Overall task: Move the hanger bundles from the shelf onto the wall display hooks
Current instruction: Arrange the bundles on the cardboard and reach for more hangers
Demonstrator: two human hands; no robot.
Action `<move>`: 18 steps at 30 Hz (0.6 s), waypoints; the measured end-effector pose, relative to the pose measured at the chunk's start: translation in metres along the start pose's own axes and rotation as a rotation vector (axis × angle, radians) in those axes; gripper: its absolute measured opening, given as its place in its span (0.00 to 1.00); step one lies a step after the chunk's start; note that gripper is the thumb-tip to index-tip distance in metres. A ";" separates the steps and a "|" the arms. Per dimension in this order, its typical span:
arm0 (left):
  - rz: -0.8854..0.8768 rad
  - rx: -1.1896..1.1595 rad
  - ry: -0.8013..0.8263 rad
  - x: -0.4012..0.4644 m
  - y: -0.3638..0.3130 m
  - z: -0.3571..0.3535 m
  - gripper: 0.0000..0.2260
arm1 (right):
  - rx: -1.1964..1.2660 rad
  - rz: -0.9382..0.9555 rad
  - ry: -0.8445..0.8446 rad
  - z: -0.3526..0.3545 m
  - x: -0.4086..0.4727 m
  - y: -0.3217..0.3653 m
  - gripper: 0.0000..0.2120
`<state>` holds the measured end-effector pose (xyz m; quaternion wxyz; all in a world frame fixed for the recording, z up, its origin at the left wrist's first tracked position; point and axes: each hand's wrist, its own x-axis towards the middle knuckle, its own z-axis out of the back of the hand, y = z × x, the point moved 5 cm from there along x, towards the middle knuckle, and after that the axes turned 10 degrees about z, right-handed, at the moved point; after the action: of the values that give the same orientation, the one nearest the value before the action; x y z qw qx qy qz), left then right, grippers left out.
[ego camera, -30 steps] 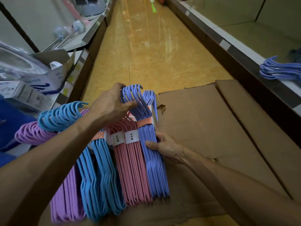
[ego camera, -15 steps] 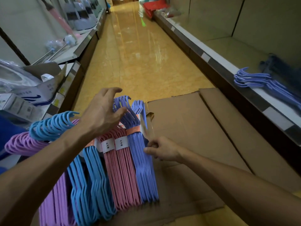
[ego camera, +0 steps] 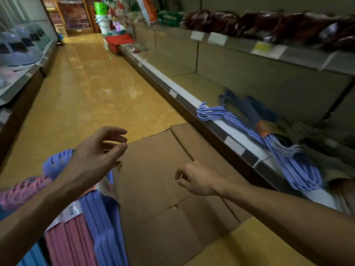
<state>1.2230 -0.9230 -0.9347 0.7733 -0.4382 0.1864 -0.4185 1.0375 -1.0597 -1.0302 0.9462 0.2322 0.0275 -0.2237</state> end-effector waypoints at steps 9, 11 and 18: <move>-0.037 -0.137 0.145 0.012 -0.047 -0.077 0.10 | -0.228 -0.116 -0.138 0.061 -0.080 -0.058 0.10; -0.047 -0.140 0.189 0.013 -0.051 -0.091 0.10 | -0.241 -0.164 -0.163 0.071 -0.097 -0.073 0.09; -0.040 -0.217 0.199 0.015 -0.062 -0.124 0.09 | -0.234 -0.283 -0.266 0.100 -0.145 -0.112 0.09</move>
<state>1.1206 -1.0159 -0.9494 0.6905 -0.4793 0.2978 -0.4525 0.8531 -1.1338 -0.9668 0.9212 0.0832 -0.0393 -0.3780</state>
